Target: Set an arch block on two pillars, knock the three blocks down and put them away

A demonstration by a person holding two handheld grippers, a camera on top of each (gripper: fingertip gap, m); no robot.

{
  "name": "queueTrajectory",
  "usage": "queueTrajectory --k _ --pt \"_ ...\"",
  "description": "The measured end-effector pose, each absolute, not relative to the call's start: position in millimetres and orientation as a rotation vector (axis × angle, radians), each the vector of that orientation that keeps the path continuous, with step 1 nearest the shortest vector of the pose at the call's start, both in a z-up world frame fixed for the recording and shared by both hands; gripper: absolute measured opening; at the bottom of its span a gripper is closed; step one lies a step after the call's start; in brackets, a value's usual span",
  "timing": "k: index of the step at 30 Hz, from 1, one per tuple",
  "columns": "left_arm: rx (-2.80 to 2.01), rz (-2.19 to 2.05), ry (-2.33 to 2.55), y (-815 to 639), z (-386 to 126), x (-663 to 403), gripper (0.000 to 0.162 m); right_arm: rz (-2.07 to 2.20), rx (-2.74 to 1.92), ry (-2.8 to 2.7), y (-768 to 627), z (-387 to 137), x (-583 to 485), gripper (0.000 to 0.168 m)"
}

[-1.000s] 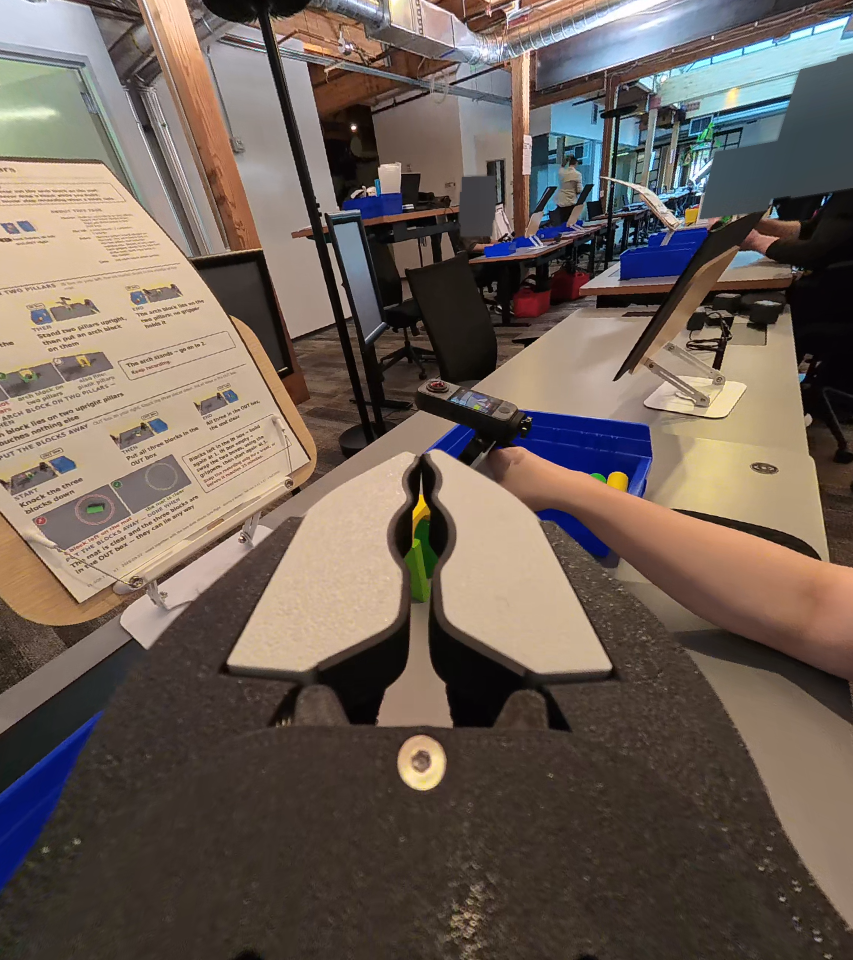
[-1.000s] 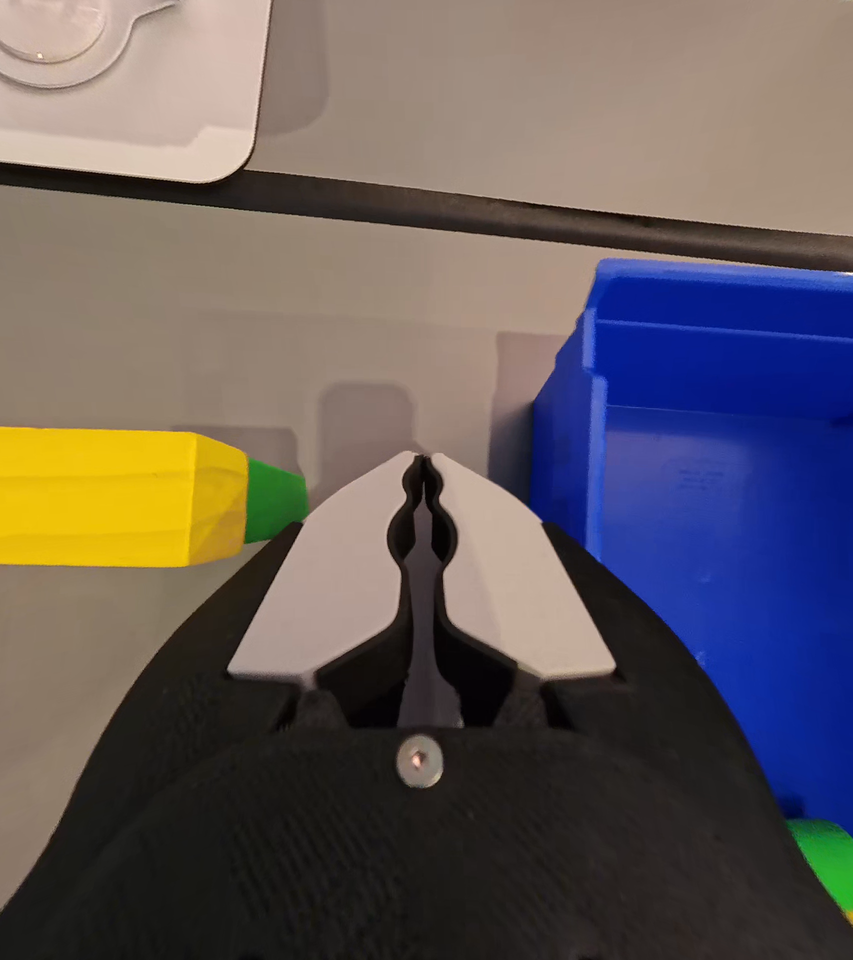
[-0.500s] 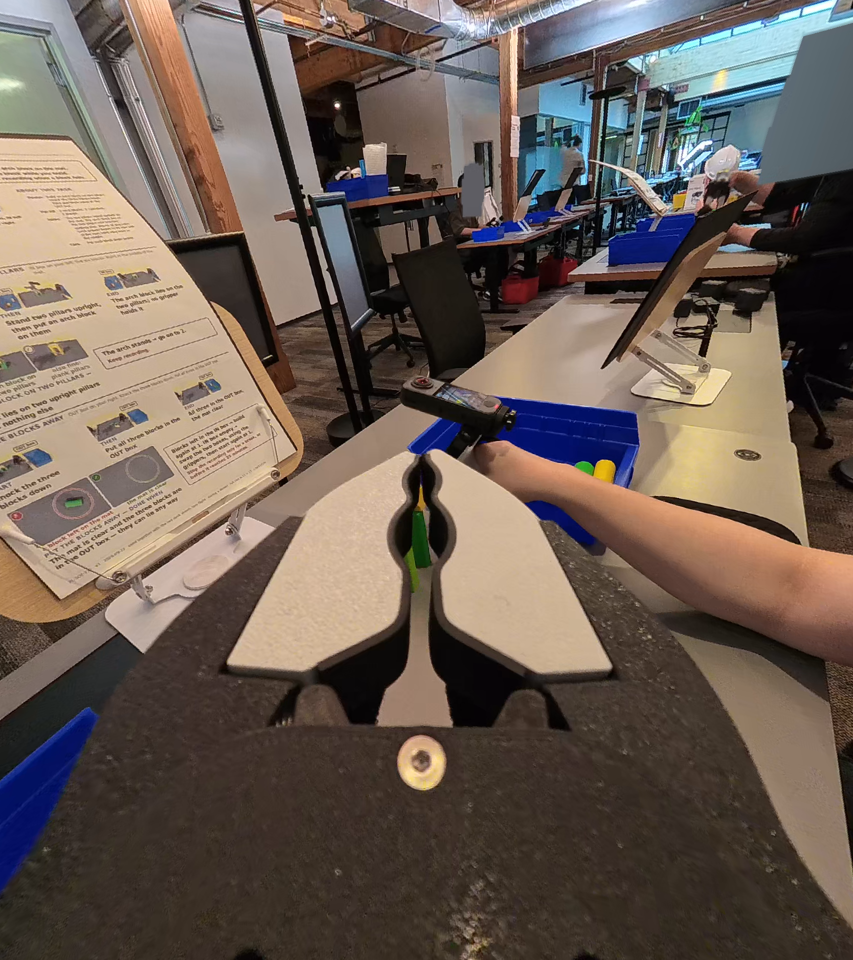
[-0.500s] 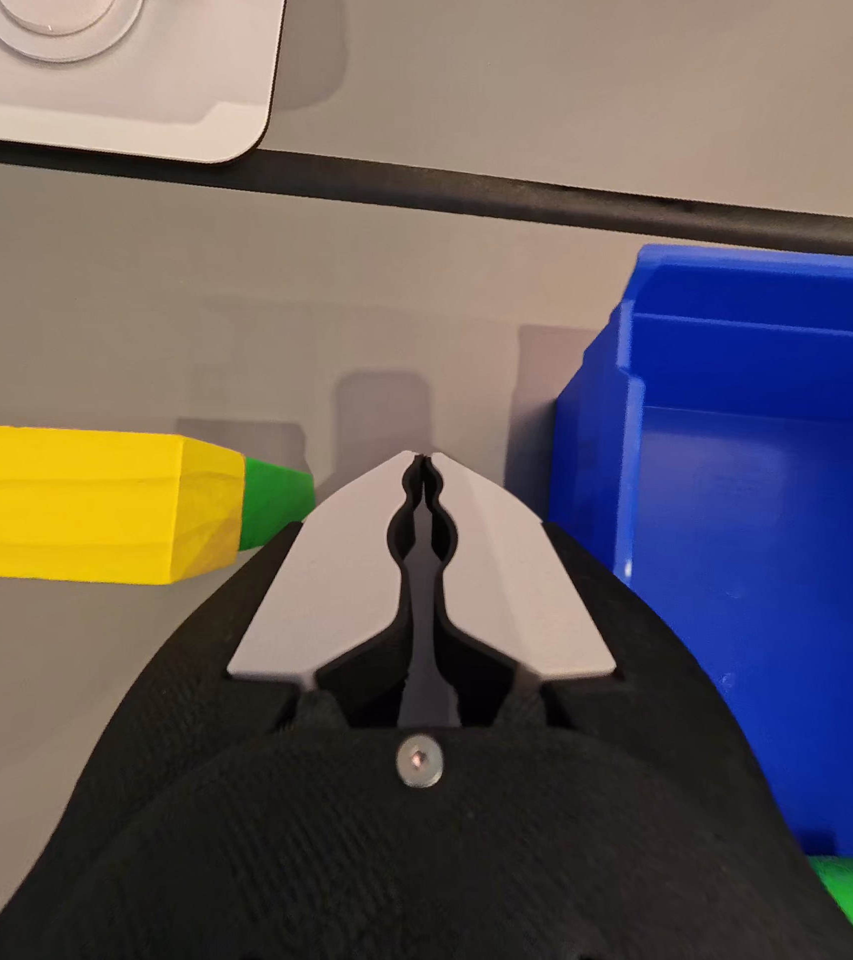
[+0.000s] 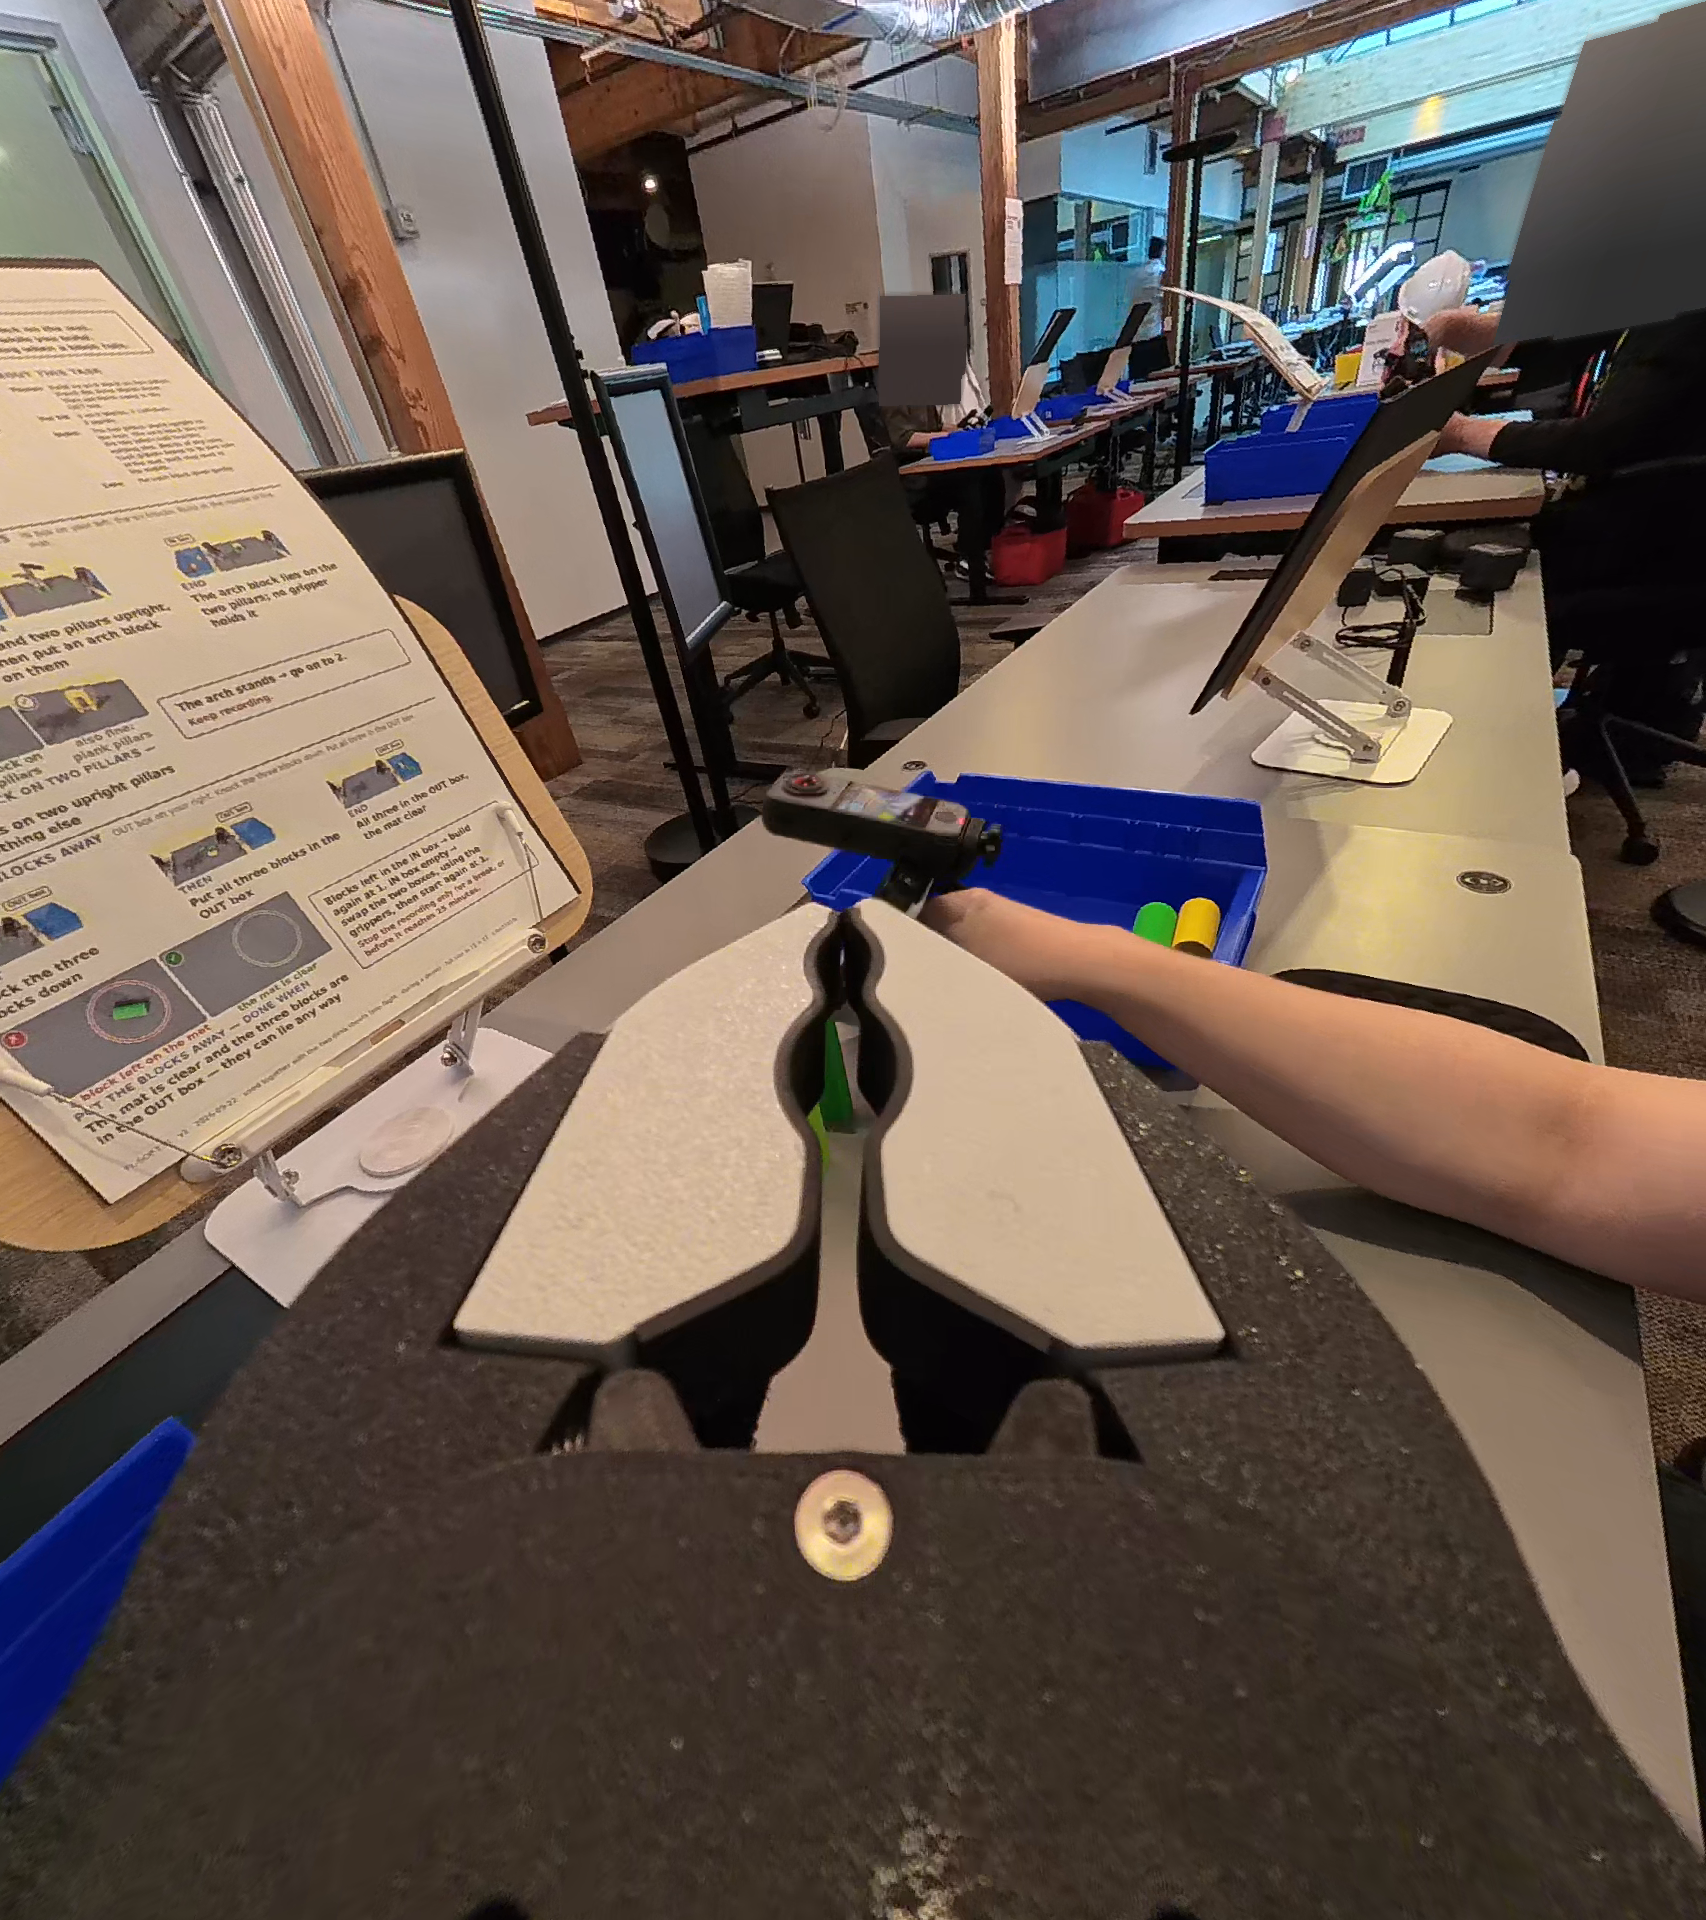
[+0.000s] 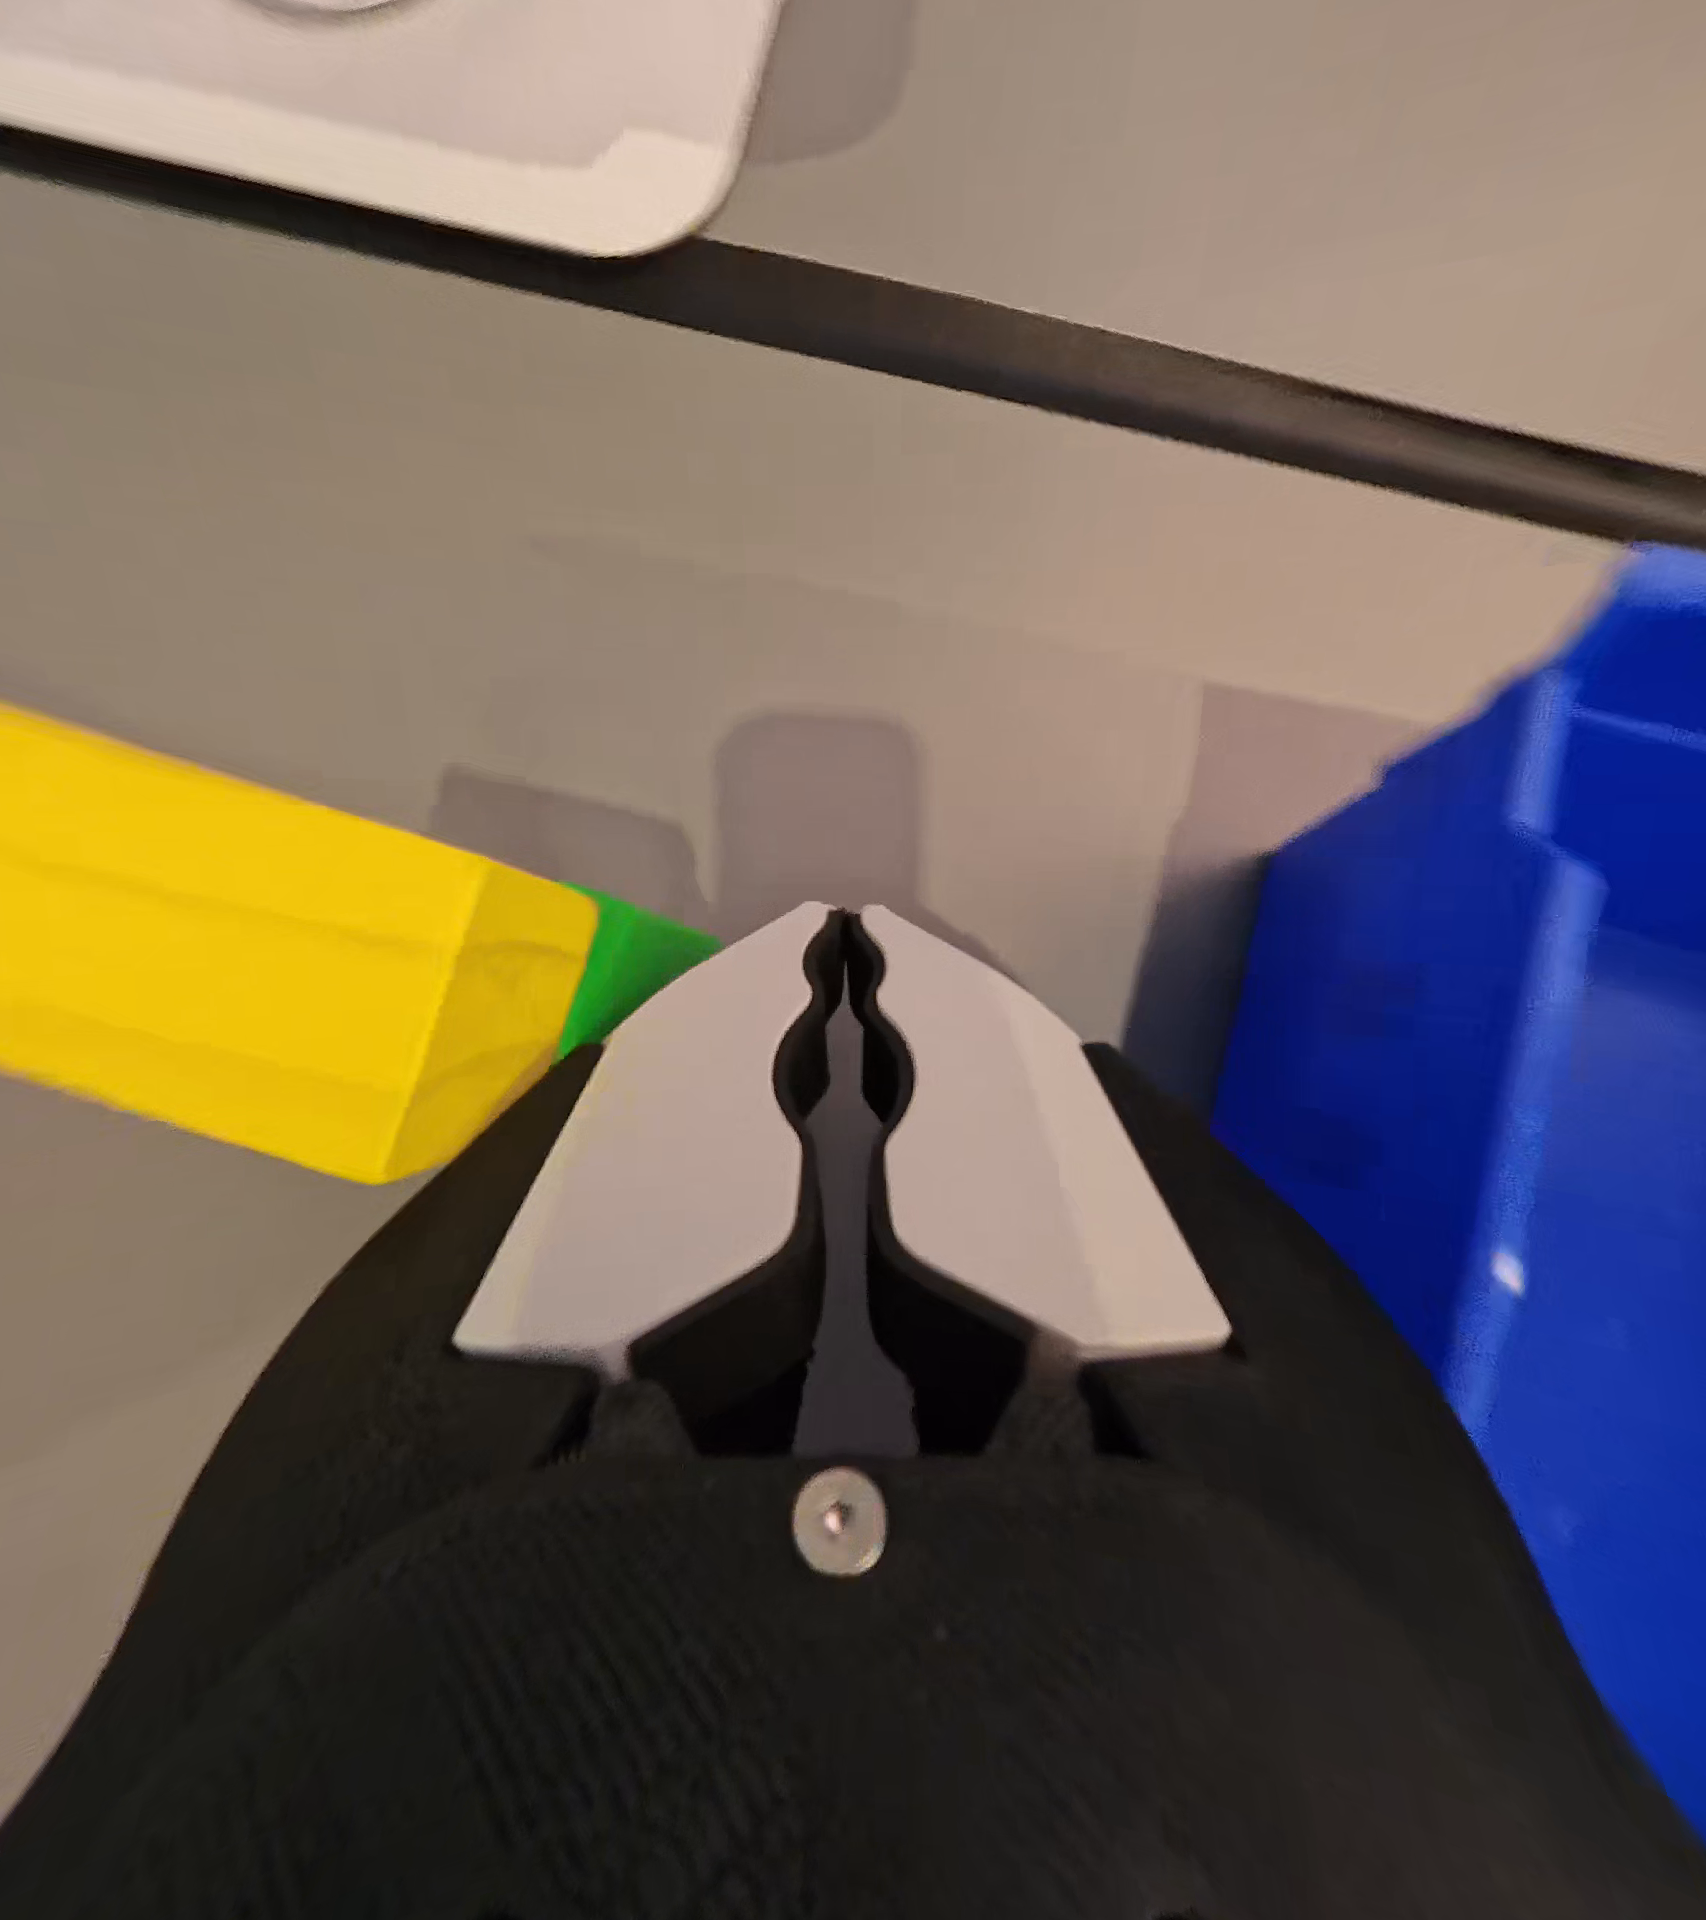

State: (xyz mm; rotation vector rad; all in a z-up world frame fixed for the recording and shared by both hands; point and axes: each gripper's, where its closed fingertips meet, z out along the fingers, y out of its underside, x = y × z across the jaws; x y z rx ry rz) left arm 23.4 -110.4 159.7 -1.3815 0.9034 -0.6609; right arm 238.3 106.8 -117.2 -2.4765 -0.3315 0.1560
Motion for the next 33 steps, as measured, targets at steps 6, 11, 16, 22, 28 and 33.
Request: queueTrajectory --k 6,11,16,22,28,33 --pt "-1.397 -0.659 0.91 -107.7 156.1 25.3 0.0 0.085 -2.296 -0.883 86.6 -121.0 150.6 0.001" --pt "-1.41 -0.657 0.922 -107.3 153.4 25.5 0.0 0.184 -2.104 -1.033 54.2 -78.0 90.6 0.001" --pt "-1.418 -0.662 0.921 -107.1 153.1 23.9 0.0 0.432 -1.735 -0.989 13.7 21.9 64.3 0.001" --pt "-1.544 -0.608 0.95 -96.6 130.9 23.9 0.004 0.502 -1.684 -0.992 4.9 43.4 80.9 0.01" --pt "-1.877 -0.248 0.842 -27.4 54.1 13.9 0.031 0.435 -1.649 -0.929 -0.3 76.2 115.9 0.014" --pt "-2.021 -0.264 0.72 18.2 -14.0 43.0 0.051 0.305 -1.599 -0.887 -11.4 104.3 156.7 0.015"
